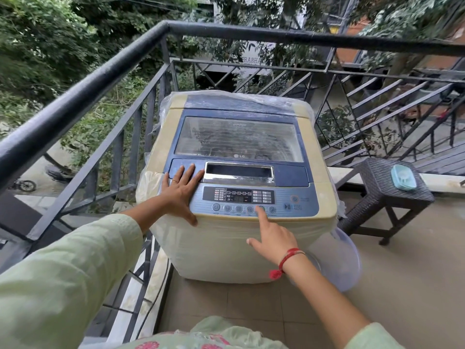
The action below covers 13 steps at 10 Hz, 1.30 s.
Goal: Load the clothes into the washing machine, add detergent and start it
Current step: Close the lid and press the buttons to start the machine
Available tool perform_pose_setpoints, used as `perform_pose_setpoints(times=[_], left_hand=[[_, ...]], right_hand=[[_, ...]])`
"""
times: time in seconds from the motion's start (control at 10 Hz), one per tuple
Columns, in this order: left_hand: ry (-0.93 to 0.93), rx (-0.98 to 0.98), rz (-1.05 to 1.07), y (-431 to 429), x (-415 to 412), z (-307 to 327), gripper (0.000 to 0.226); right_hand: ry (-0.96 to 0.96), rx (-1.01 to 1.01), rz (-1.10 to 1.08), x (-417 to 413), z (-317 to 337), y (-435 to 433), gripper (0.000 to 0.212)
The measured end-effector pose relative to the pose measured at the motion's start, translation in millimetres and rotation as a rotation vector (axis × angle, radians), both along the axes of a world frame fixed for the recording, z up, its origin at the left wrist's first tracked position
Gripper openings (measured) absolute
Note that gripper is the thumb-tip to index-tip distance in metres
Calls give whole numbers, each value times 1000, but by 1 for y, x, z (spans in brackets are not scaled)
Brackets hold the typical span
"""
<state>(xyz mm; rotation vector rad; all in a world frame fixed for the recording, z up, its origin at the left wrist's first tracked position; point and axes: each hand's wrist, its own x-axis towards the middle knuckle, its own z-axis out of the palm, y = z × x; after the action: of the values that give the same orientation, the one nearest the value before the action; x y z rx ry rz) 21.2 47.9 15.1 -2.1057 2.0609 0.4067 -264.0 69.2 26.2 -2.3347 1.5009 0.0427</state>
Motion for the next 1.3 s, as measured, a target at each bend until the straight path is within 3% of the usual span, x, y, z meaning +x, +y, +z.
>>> perform_pose_setpoints(times=[0.2, 0.5, 0.7, 0.8, 0.9, 1.2, 1.3], left_hand=[[2, -4, -4, -1, 0, -1, 149], [2, -6, -6, -2, 1, -2, 149], [11, -10, -2, -1, 1, -1, 150], [13, -8, -3, 0, 0, 0, 150], [-2, -10, 3, 0, -1, 0, 150], [14, -19, 3, 0, 0, -1, 150], [6, -19, -2, 0, 0, -2, 150]], right_hand=[[80, -27, -71, -26, -4, -1, 88], [39, 55, -142, -21, -20, -12, 81], [26, 149, -105, -30, -23, -20, 90], [-274, 326, -98, -43, -21, -15, 95], [-301, 160, -186, -65, -20, -10, 94], [75, -4, -145, -69, -15, -6, 93], [69, -11, -180, -65, -15, -6, 94]])
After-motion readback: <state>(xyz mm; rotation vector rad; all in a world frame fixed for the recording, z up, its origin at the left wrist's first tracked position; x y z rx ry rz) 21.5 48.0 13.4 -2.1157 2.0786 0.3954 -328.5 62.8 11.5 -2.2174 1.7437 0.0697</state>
